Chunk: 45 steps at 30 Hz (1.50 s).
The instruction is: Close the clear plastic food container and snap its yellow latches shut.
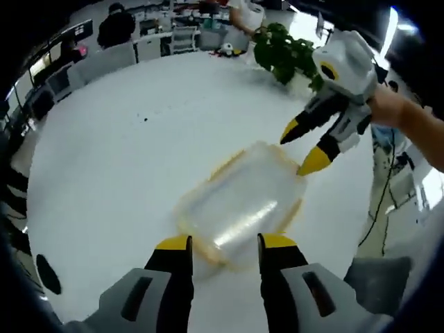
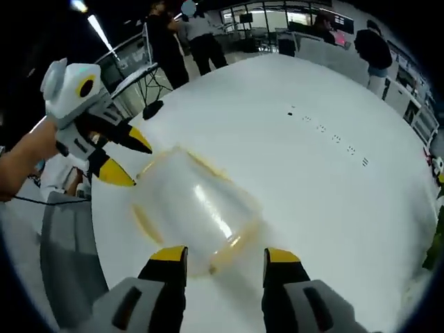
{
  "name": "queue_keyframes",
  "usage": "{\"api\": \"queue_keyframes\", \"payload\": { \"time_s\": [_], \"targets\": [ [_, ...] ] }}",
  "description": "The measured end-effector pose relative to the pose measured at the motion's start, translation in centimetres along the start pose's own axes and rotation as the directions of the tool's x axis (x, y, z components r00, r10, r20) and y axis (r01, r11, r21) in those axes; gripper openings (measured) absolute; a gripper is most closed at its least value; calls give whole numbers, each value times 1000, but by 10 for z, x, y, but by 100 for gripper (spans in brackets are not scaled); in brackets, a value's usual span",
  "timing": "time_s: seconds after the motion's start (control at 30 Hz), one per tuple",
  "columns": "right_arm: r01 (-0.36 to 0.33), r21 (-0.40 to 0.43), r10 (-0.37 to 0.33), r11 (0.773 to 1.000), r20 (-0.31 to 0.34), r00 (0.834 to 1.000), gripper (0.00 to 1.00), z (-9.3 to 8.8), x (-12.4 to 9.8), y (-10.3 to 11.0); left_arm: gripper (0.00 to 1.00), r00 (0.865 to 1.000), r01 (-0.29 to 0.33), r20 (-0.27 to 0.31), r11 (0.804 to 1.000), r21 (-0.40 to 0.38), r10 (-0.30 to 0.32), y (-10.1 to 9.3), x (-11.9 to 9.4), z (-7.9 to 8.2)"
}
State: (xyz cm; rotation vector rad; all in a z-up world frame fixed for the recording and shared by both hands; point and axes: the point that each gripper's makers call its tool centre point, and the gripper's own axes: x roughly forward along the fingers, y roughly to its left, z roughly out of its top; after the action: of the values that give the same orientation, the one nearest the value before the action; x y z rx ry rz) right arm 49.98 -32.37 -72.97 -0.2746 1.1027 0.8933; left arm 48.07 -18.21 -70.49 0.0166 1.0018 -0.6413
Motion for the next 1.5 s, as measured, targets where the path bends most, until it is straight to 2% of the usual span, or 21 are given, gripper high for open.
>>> {"api": "queue_keyframes", "payload": {
  "time_s": [0.13, 0.2, 0.23, 0.33, 0.43, 0.6, 0.7, 0.8, 0.9, 1.07, 1.1, 1.17, 1.3, 1.5],
  "targets": [
    [24, 71, -26, 997, 37, 999, 41, 5, 3, -2, 33, 997, -67, -33, 996, -56, 66, 11, 1, -8],
    [41, 91, -45, 995, 46, 998, 38, 7, 3, -3, 34, 997, -72, -38, 993, -95, 68, 13, 3, -11],
    [45, 91, -51, 995, 63, 997, 36, 10, 4, -3, 34, 997, -76, -28, 986, -147, 73, 14, 4, -10],
    [64, 154, -77, 986, 77, 994, 35, 12, 5, -4, 34, 996, -93, -25, 973, -211, 90, 17, 4, -13],
    [56, 188, -70, 981, 64, 996, 36, 10, 9, -1, 34, 995, -99, -18, 962, -254, 98, 21, 6, -14],
    [57, 251, -83, 966, 93, 992, 33, 14, 12, 0, 36, 995, -99, -4, 947, -307, 102, 24, 10, -13],
    [49, 277, -80, 960, 103, 991, 33, 13, 13, 1, 35, 994, -107, -16, 948, -300, 107, 24, 13, -15],
    [36, 285, -68, 958, 104, 992, 34, 14, 14, 0, 36, 996, -86, -9, 940, -331, 88, 24, 15, -17],
    [20, 301, -54, 953, 104, 993, 34, 13, 15, -1, 36, 995, -92, -9, 936, -340, 94, 27, 14, -19],
    [-15, 347, -26, 938, 113, 993, 35, 13, 19, 1, 35, 997, -74, -9, 932, -354, 76, 25, 16, -20],
    [-38, 365, -7, 930, 121, 993, 35, 15, 20, 4, 34, 998, -63, -2, 929, -364, 67, 24, 18, -19],
    [-41, 372, -6, 927, 124, 992, 35, 15, 20, 4, 31, 999, -39, 11, 921, -387, 47, 22, 20, -17],
    [-41, 374, -5, 927, 123, 992, 35, 15, 21, 4, 31, 999, -50, 1, 927, -372, 54, 22, 20, -17],
    [-44, 378, -4, 925, 126, 992, 33, 15, 22, 5, 28, 999, -46, 5, 925, -377, 51, 19, 20, -17]
  ]
}}
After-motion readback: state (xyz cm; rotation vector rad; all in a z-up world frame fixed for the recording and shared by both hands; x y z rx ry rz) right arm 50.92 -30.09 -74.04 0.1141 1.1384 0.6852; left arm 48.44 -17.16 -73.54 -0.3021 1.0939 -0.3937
